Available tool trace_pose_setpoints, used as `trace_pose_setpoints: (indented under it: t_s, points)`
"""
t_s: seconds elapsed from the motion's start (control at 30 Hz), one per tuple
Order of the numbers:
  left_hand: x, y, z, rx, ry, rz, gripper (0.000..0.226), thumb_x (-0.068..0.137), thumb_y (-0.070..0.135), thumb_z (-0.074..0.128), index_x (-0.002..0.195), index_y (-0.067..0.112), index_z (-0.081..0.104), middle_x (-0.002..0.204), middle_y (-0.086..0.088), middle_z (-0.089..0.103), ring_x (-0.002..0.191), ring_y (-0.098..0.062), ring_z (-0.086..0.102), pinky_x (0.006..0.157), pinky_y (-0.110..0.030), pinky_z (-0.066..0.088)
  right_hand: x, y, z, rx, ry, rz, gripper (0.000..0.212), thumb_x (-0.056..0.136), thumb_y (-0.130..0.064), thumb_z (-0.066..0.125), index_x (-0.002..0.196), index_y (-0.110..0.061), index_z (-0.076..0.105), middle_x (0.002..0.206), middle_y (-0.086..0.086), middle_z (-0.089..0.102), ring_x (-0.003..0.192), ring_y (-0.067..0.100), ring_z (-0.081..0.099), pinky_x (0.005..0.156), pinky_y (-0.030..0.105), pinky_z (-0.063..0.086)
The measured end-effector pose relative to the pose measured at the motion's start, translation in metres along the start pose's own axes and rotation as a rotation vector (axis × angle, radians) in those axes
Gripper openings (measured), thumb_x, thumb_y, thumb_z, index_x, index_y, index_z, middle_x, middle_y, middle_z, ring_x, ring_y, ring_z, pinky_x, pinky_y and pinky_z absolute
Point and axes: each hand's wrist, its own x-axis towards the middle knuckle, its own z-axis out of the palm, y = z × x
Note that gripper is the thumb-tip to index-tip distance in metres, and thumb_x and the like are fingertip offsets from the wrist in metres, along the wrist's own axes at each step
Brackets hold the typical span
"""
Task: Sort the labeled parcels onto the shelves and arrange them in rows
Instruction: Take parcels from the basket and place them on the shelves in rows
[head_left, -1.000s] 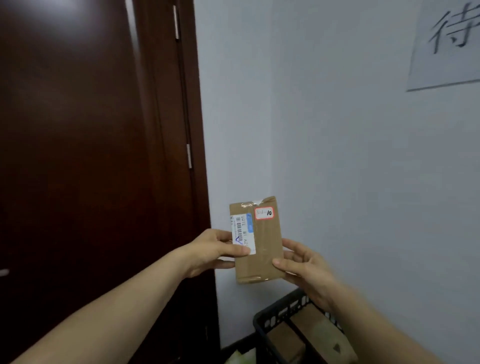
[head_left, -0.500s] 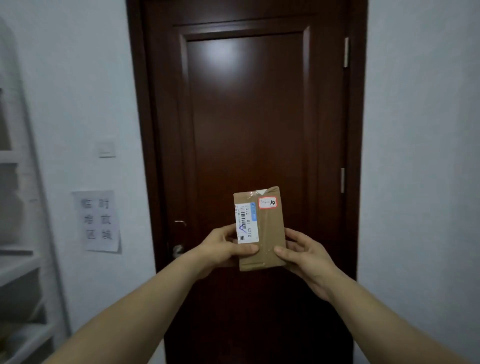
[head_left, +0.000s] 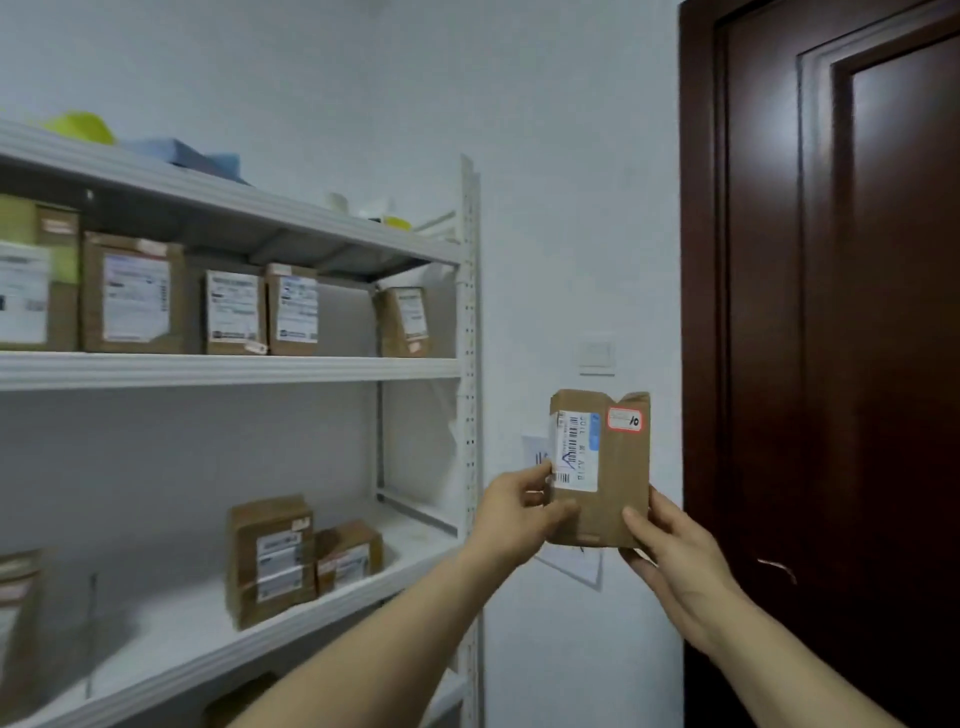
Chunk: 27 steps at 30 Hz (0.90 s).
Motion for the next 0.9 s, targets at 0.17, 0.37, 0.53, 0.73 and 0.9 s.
trace_pose_setpoints:
  t_s: [0.17,0.37,0.53,0.73,0.9]
  points:
    - [0.055,-0.03,-0.051,0.182,0.255,0.072,0.041,0.086,0.012,0.067,0.124,0.028,0.063,0.11,0.005,0.069,0.103,-0.009,0.063,0.093,-0.033,0.053,0.085,0.021,0.059,-0.066,-0.09,-0.043,0.035,0.097,-0.002,0.047,0.123,-0.02,0.061,0.106,-0.004,0.07,0.102,0.015,0.063,0.081,0.026,0.048]
    - [0.127,-0.053,-0.088,0.305,0.458,0.102,0.047,0.086,0.012,0.067,0.128,0.03,0.058,0.106,0.006,0.068,0.099,-0.008,0.064,0.095,-0.033,0.051,0.183,0.041,0.105,-0.063,-0.216,-0.112,0.033,0.096,-0.004,0.05,0.117,-0.027,0.061,0.101,-0.004,0.069,0.097,0.013,0.063,0.082,0.027,0.051]
    - [0.189,-0.066,-0.094,0.358,0.533,0.07,0.041,0.087,0.009,0.065,0.119,0.033,0.059,0.095,0.011,0.069,0.093,-0.008,0.066,0.09,-0.028,0.053,0.258,0.055,0.107,-0.085,-0.309,-0.069,0.033,0.089,-0.019,0.063,0.12,-0.029,0.055,0.106,-0.003,0.067,0.098,0.015,0.062,0.082,0.036,0.052]
    - [0.255,-0.096,-0.094,0.384,0.522,0.016,0.038,0.087,0.009,0.065,0.124,0.018,0.063,0.103,0.009,0.069,0.096,-0.004,0.065,0.091,-0.024,0.053,0.346,0.086,0.101,-0.042,-0.326,0.003,0.042,0.081,-0.019,0.072,0.118,-0.028,0.054,0.102,0.003,0.067,0.098,0.022,0.061,0.075,0.037,0.046]
    - [0.295,-0.111,-0.12,0.513,0.606,0.069,0.04,0.084,0.012,0.069,0.12,0.027,0.062,0.108,0.006,0.068,0.097,-0.005,0.064,0.089,-0.027,0.054,0.397,0.101,0.137,0.0,-0.402,-0.081,0.041,0.084,-0.018,0.07,0.12,-0.027,0.052,0.108,0.001,0.067,0.1,0.018,0.062,0.075,0.031,0.048]
